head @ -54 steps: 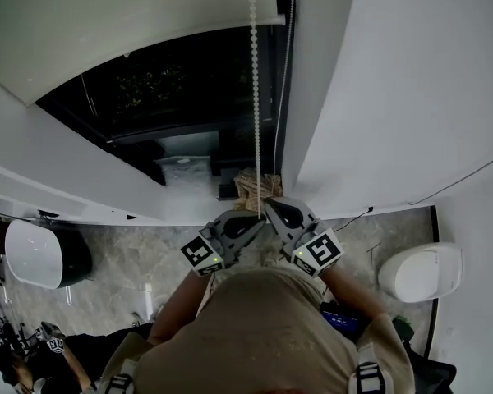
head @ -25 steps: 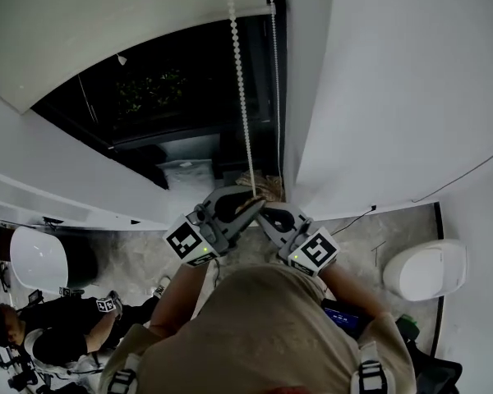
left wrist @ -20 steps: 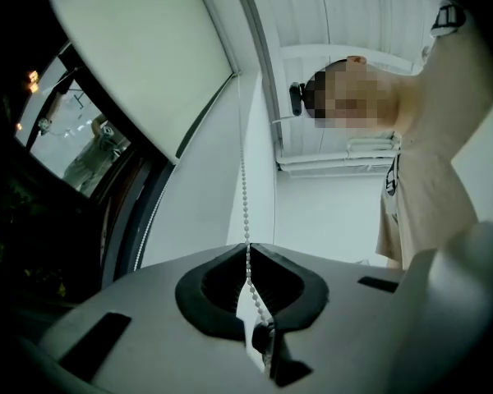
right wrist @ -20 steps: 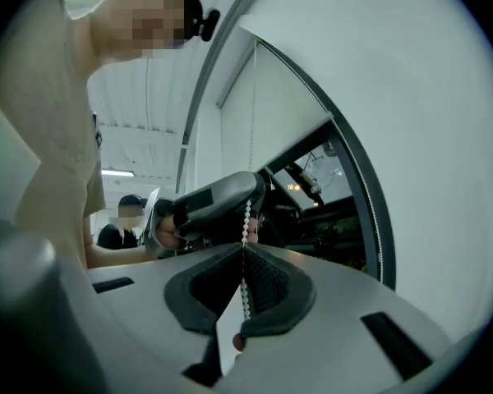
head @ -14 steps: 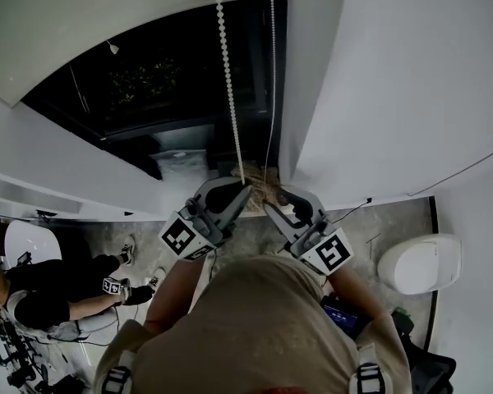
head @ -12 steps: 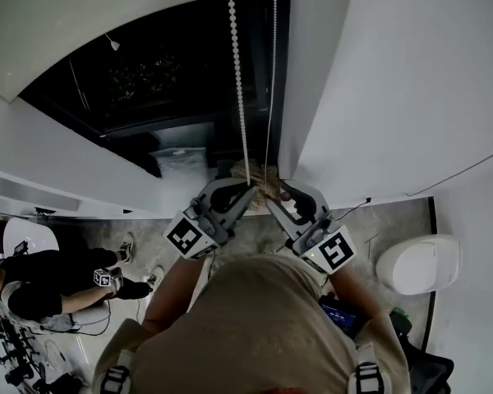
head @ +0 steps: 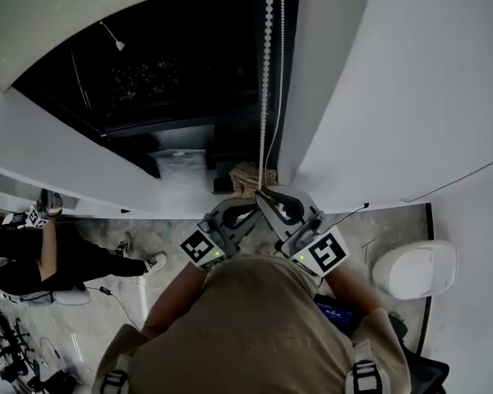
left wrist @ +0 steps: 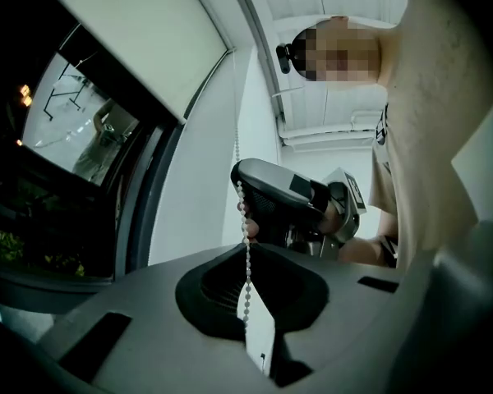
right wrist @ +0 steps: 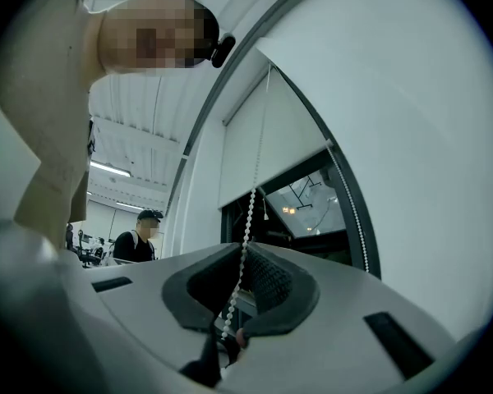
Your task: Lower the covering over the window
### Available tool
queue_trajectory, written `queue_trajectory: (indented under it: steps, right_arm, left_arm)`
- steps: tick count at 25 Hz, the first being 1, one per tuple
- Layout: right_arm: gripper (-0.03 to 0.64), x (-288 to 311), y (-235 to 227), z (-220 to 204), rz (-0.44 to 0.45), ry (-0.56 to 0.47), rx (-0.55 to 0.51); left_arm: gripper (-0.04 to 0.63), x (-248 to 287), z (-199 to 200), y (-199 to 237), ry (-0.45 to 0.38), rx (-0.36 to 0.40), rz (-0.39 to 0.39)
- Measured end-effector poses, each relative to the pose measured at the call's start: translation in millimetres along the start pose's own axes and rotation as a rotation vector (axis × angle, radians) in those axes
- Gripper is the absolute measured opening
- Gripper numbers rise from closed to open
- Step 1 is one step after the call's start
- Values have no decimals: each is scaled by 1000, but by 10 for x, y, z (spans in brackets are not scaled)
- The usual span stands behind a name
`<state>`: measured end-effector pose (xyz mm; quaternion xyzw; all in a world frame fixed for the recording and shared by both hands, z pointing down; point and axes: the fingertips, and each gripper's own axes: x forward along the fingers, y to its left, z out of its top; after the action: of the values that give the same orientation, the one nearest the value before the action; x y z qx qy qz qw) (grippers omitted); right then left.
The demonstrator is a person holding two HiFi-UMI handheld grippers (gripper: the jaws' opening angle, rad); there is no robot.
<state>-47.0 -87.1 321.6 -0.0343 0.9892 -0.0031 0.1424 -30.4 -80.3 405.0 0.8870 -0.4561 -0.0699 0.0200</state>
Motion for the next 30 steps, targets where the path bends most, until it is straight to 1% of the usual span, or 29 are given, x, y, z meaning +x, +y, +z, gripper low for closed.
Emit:
queue_trajectory:
  steps: [3, 6, 8, 10, 12, 17, 21, 26, 30]
  right_arm:
    - [23, 53, 6, -36, 12, 12, 28]
    - [21, 28, 9, -81, 9, 19, 55]
    - [21, 35, 42, -34, 16, -1, 49]
    - [23, 44, 36, -13, -1, -6, 45]
    - [23, 46, 36, -27, -11, -6, 40]
    - [23, 36, 44, -85, -16, 8, 12]
    - [23, 26, -11, -83, -39, -8, 18]
    - [23, 30, -28, -76, -44, -22, 30]
    - [23, 181, 6, -211, -52, -18, 16]
  left_arm:
    - [25, -29, -21, 20, -7, 16, -5]
    - [25, -68, -67, 17, -4, 7, 2]
    - [25, -80, -58, 1, 4, -15, 1]
    - [25, -75, -40, 11, 0, -19, -7]
    - [25, -79, -52, 29, -12, -17, -14]
    - [25, -58, -61, 25, -27, -41, -24]
    - [25, -35, -80, 28, -25, -49, -27]
    - [25, -30, -95, 24, -29, -55, -32]
    - [25, -172, -105, 167, -47, -71, -40]
